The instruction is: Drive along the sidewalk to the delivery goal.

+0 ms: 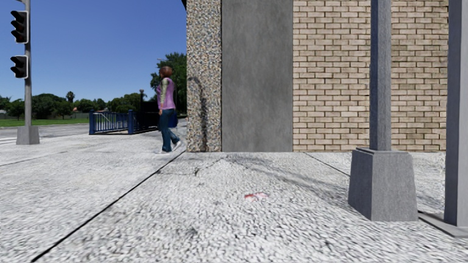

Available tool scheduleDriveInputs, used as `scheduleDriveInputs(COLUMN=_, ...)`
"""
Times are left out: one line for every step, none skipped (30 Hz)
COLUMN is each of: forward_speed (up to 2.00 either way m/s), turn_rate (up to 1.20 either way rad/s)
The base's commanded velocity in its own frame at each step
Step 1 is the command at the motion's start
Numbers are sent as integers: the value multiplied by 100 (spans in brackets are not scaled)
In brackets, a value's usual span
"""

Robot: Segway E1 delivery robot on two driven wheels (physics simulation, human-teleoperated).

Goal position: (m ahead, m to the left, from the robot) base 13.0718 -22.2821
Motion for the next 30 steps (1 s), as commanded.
scheduleDriveInputs(forward_speed=100, turn_rate=0)
scheduleDriveInputs(forward_speed=98, turn_rate=0)
scheduleDriveInputs(forward_speed=98, turn_rate=0)
scheduleDriveInputs(forward_speed=98, turn_rate=0)
scheduleDriveInputs(forward_speed=98, turn_rate=0)
scheduleDriveInputs(forward_speed=98, turn_rate=0)
scheduleDriveInputs(forward_speed=98, turn_rate=0)
scheduleDriveInputs(forward_speed=98, turn_rate=0)
scheduleDriveInputs(forward_speed=98, turn_rate=0)
scheduleDriveInputs(forward_speed=98, turn_rate=0)
scheduleDriveInputs(forward_speed=99, turn_rate=0)
scheduleDriveInputs(forward_speed=102, turn_rate=0)
scheduleDriveInputs(forward_speed=108, turn_rate=0)
scheduleDriveInputs(forward_speed=115, turn_rate=0)
scheduleDriveInputs(forward_speed=120, turn_rate=0)
scheduleDriveInputs(forward_speed=125, turn_rate=0)
scheduleDriveInputs(forward_speed=125, turn_rate=0)
scheduleDriveInputs(forward_speed=126, turn_rate=0)
scheduleDriveInputs(forward_speed=127, turn_rate=0)
scheduleDriveInputs(forward_speed=127, turn_rate=0)
scheduleDriveInputs(forward_speed=127, turn_rate=0)
scheduleDriveInputs(forward_speed=127, turn_rate=0)
scheduleDriveInputs(forward_speed=127, turn_rate=0)
scheduleDriveInputs(forward_speed=127, turn_rate=0)
scheduleDriveInputs(forward_speed=127, turn_rate=0)
scheduleDriveInputs(forward_speed=127, turn_rate=0)
scheduleDriveInputs(forward_speed=127, turn_rate=0)
scheduleDriveInputs(forward_speed=127, turn_rate=0)
scheduleDriveInputs(forward_speed=127, turn_rate=0)
scheduleDriveInputs(forward_speed=127, turn_rate=0)
